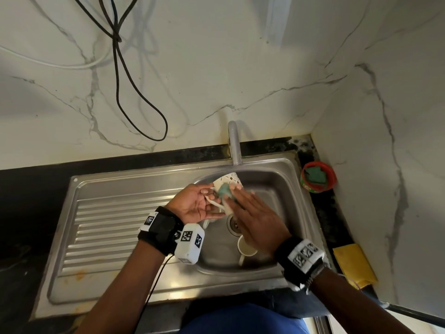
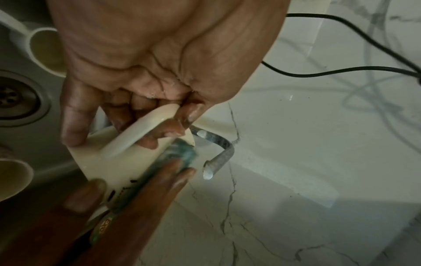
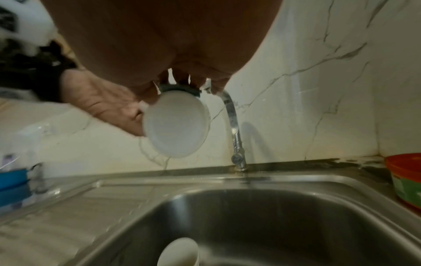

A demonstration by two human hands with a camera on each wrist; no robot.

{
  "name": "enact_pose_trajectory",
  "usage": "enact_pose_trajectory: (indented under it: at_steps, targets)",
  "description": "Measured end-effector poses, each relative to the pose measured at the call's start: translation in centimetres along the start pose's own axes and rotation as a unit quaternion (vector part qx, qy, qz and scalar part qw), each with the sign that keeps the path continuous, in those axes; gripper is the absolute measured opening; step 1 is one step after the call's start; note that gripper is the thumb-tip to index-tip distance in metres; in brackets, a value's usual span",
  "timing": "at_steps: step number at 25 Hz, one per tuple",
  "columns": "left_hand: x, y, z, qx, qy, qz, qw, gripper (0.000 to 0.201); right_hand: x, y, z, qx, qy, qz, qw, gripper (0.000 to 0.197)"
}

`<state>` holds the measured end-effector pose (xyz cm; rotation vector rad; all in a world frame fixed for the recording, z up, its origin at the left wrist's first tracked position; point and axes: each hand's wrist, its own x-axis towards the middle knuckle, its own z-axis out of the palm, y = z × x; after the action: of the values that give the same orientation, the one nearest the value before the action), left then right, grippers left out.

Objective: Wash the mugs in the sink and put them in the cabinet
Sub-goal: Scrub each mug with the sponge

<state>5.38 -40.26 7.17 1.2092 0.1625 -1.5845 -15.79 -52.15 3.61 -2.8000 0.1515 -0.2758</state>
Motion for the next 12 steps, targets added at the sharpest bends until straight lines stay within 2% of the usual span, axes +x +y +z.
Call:
enact_pose_trajectory:
  at_steps: [3,4,7,9,12]
  targets:
    - [0.1,-0.4,0.0,-0.017,-0.020,-0.004,1.000,0.019,2.3,0.3,-1.6,0.073,0.025,0.071,0.995,0.061]
    - [0.2,-0.4,-0.3,-0.035,-0.021,0.005,0.999,0.018,2.0,0.1,-1.8,0.087,0.039,0.072,0.993,0.061]
    - [-0.2,-0.3,-1.2,-0.068,-0.031,0.019,0.997,0.024,-0.4,-1.2,-1.3,0.038,0.035,-0.024,0.998,0.059]
    - [-0.1,-1.1,-1.6,-0.050,-0.035,0.013,0.998,0.024,0.5,-1.2,-1.2,0.018,0.026,-0.031,0.999,0.056]
    - [0.0,-1.8,-1.6,-0.061,-0.042,-0.003,0.997,0.028,3.1,-1.1,-1.8,0.106,0.067,0.092,0.988,0.056]
